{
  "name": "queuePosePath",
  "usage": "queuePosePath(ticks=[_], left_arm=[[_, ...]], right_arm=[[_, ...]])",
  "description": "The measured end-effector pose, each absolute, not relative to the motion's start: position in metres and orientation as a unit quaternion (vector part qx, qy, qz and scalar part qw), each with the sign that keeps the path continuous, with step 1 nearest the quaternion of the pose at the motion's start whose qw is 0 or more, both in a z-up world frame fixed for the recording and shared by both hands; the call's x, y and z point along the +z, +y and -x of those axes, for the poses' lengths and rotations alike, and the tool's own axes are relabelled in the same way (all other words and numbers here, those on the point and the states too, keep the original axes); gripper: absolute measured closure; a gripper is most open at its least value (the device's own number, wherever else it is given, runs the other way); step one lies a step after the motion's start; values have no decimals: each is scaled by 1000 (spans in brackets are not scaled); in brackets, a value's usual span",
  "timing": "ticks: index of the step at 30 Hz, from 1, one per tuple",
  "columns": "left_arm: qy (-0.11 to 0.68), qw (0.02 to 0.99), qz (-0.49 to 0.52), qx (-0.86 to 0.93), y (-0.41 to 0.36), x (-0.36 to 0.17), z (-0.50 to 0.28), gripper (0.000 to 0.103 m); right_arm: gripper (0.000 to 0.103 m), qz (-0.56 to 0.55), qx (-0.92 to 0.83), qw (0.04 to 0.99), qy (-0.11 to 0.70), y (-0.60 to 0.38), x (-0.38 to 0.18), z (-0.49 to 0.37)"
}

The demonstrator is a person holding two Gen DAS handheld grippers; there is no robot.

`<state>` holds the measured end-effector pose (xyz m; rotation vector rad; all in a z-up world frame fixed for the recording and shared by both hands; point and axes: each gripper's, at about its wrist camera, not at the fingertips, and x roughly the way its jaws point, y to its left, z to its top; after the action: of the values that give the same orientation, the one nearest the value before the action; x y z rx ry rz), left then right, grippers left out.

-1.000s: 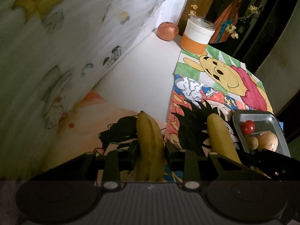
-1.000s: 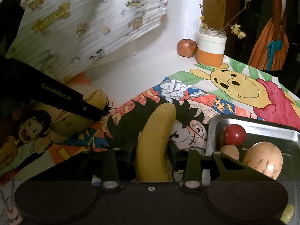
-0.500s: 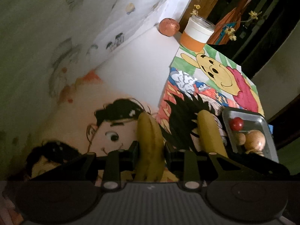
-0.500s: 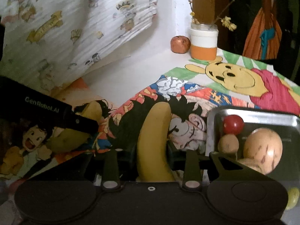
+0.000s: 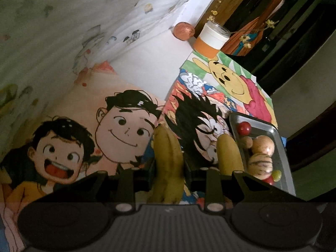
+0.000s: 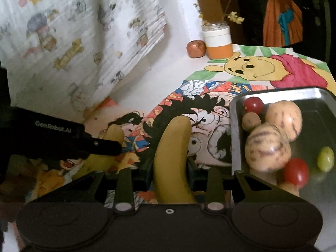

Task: Organize fruits
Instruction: 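Carry the banana over the metal tray with the left tool while the right tool carries its banana there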

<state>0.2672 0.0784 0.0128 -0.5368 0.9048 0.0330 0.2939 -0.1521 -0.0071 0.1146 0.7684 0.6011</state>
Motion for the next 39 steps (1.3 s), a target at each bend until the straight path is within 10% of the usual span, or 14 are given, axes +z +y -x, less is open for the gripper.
queuePosePath(ticks=[39], left_arm=[[414, 883, 179, -130, -69, 43, -263, 71]], right_arm=[[69, -135, 69, 952, 265, -318, 26, -205]])
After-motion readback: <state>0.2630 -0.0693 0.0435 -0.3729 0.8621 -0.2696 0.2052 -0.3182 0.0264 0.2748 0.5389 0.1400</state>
